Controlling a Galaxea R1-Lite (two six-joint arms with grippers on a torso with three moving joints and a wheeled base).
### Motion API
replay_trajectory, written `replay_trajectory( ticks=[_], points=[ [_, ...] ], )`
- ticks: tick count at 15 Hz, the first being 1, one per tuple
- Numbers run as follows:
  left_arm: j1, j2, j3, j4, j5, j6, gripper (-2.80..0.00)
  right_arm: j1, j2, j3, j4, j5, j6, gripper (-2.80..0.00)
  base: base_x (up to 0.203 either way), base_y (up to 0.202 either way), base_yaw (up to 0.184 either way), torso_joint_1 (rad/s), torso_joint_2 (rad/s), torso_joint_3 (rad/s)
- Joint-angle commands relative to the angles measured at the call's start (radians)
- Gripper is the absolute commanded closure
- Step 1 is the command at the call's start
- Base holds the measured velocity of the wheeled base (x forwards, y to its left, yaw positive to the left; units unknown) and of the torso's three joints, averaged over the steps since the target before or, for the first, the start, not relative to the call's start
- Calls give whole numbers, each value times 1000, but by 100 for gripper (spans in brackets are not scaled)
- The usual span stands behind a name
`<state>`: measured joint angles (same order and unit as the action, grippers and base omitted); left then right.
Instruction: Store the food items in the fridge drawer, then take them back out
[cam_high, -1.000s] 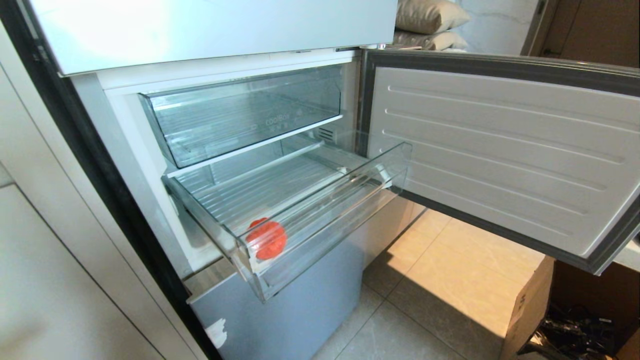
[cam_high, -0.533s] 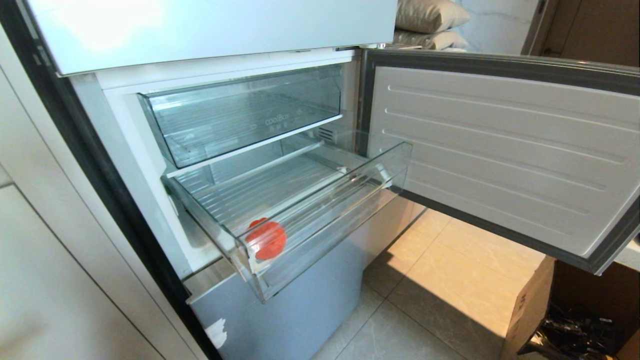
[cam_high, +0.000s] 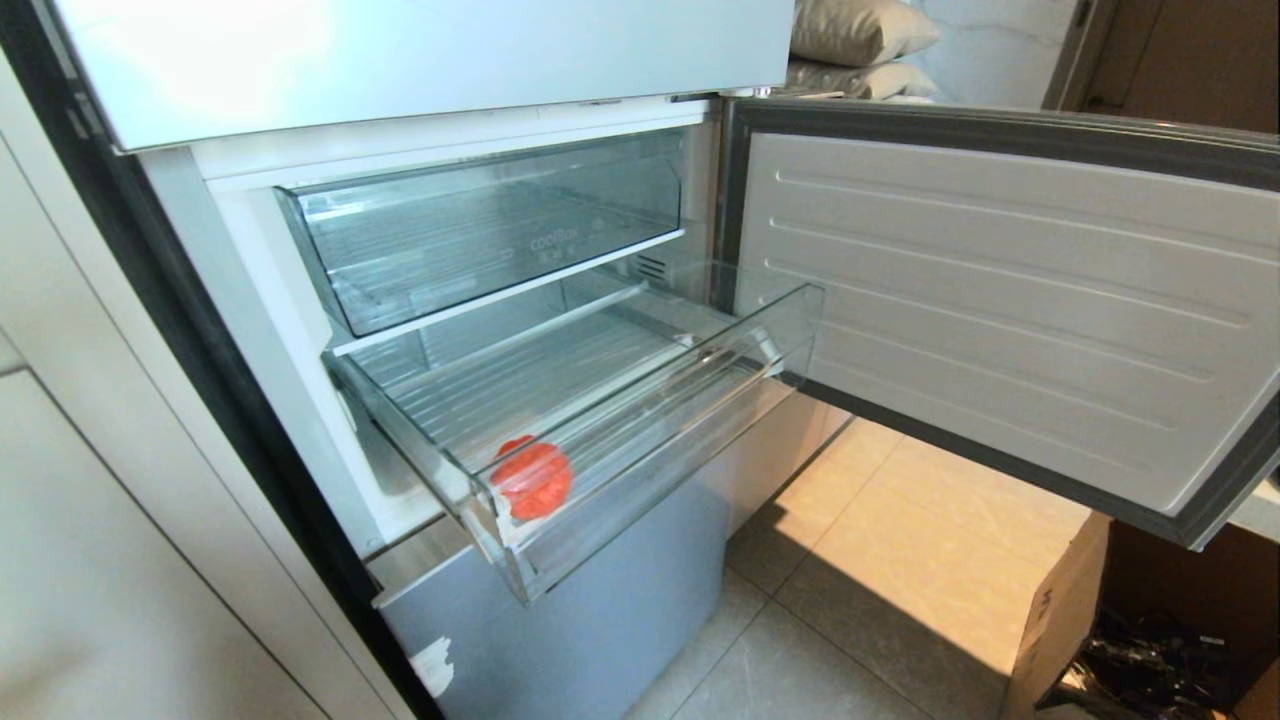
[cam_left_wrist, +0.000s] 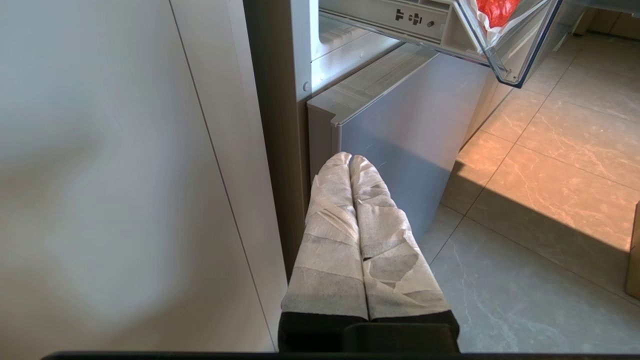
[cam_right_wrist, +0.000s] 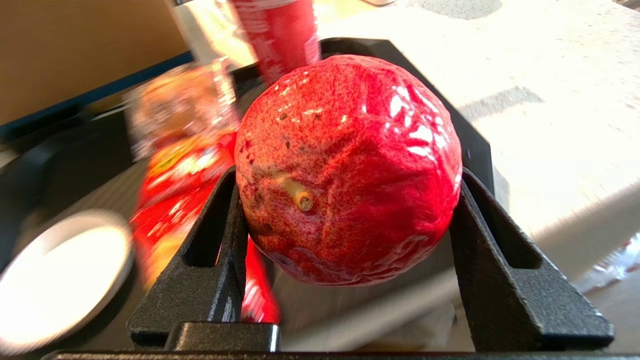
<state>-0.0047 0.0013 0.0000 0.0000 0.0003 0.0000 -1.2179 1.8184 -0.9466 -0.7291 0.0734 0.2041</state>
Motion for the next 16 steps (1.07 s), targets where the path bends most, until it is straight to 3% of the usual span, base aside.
replay_trajectory(
  ticks=[1,5,13,14,15,16],
  points=[
    [0,0,0,0,0,0,0,-7,156,-79,-27,5,4,0,0,0,0,0,0,0],
    [0,0,0,0,1,0,0,3,280,-166,-125,24,10,0,0,0,0,0,0,0],
    [0,0,0,0,0,0,0,12,358,-222,-128,82,12,0,0,0,0,0,0,0],
    [0,0,0,0,0,0,0,14,357,-219,-128,82,14,-58,0,0,0,0,0,0],
    [0,0,0,0,1,0,0,14,352,-219,-128,82,17,-280,0,0,0,0,0,0],
    [0,0,0,0,0,0,0,14,350,-219,-128,82,17,-280,0,0,0,0,0,0]
  ],
)
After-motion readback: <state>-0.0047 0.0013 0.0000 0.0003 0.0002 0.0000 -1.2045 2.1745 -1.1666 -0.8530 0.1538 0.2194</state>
